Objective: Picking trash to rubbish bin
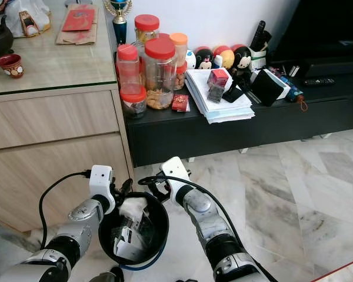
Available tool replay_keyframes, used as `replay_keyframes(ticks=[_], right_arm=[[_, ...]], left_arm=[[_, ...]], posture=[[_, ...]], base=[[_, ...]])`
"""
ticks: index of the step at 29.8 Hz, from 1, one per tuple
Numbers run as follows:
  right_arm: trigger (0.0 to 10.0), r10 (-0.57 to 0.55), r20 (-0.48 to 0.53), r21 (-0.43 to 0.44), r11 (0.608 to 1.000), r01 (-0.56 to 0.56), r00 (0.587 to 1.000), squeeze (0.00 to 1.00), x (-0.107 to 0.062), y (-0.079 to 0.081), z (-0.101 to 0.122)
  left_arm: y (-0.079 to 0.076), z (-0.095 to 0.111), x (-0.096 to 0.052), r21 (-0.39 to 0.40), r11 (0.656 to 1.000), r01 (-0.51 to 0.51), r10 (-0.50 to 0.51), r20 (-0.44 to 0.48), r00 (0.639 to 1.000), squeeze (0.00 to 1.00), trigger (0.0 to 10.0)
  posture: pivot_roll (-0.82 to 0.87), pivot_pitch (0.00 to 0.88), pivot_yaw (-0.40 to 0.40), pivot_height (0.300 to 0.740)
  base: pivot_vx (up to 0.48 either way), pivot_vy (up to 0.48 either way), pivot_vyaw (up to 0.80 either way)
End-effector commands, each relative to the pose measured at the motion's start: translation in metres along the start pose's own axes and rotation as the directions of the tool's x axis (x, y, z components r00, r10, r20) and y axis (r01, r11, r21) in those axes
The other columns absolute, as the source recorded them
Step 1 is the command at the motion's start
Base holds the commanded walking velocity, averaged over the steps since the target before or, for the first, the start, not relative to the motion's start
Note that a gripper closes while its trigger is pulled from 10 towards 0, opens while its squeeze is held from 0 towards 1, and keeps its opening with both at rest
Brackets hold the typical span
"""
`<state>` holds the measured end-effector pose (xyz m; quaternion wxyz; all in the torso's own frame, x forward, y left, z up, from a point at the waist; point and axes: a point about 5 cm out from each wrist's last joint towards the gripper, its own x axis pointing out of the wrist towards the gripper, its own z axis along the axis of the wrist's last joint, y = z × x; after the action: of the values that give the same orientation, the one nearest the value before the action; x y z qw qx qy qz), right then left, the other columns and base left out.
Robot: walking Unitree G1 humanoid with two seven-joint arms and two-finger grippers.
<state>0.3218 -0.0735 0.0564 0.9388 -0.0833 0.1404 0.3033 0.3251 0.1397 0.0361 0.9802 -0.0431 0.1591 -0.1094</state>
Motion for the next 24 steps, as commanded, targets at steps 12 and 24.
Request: replay_keyframes(ticks=[12,24], right_arm=[[10.0,-0.03,-0.06,0.037,0.999,0.032,0.998,0.0,-0.007,-0.002,-0.024],[10.0,-0.172,-0.345,0.11,0.969,0.222,0.923,0.0,-0.055,-0.02,-0.108]], left_arm=[[0.017,-0.051,-0.025,0.017,0.982,-0.187,0.187,-0.157,0.97,0.0,10.0],[0.045,-0.099,-0.066,0.112,0.907,-0.406,0.421,-0.292,0.859,0.0,10.0]], posture=[[0.01,0.138,-0.101,0.74],[0.03,0.134,-0.1,0.74]], base=[[0.0,0.0,0.0],[0.0,0.0,0.0]])
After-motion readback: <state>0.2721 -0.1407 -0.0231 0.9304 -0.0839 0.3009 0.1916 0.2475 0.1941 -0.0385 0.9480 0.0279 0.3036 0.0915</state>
